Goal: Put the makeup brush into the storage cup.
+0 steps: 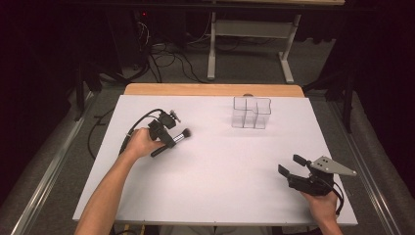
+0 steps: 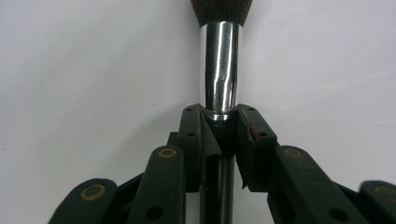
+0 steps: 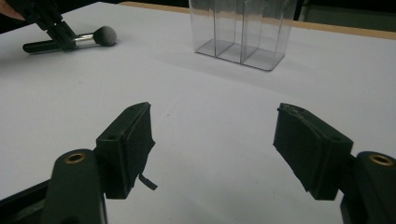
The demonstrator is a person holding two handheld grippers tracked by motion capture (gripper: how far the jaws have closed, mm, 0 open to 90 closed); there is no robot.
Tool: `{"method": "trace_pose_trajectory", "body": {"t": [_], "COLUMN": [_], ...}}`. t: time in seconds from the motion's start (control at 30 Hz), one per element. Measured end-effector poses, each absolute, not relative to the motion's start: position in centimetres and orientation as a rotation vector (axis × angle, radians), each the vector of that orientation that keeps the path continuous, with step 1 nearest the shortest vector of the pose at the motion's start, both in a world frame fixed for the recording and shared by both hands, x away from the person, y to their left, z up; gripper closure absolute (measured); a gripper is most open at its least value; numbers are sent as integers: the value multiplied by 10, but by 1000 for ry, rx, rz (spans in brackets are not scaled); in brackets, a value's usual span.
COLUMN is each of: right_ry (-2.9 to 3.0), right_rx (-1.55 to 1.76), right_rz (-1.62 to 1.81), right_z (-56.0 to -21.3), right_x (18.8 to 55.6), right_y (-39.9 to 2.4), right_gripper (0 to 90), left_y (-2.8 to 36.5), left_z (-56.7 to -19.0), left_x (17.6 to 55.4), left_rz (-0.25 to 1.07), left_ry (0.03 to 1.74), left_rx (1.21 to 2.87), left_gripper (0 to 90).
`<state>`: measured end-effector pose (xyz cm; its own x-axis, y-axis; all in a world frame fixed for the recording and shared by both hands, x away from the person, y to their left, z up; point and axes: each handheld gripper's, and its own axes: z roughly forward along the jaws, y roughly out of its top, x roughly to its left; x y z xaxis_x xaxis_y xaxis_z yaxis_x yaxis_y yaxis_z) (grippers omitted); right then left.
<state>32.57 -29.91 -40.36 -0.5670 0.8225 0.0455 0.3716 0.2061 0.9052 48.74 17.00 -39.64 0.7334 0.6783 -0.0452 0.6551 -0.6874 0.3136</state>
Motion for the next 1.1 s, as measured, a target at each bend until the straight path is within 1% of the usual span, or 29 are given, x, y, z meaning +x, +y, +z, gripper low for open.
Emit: {"method": "trace_pose_trajectory", "body": {"t": [0.17, 0.53, 0.7, 0.83, 1.1], "right_ry": [2036, 2038, 2038, 2038, 2053], "right_rx": [1102, 1102, 1110, 1104, 1098], "right_rz": [1331, 1330, 1331, 1331, 1331], "right_z": [-403, -403, -404, -403, -404], "right_x": [325, 325, 325, 325, 326], "right_y": [-299, -299, -299, -299, -298], "right_gripper": [297, 297, 297, 298, 297], "left_y": [168, 162, 157, 152, 141], "left_z": [-392, -370, -365, -361, -352], "left_x": [485, 467, 462, 455, 438], "left_rz": [124, 191, 186, 142, 170], "left_ry": [1046, 959, 932, 900, 827], "left_rx": [2592, 2512, 2482, 2444, 2416], "left_gripper": [731, 731, 730, 731, 731]}}
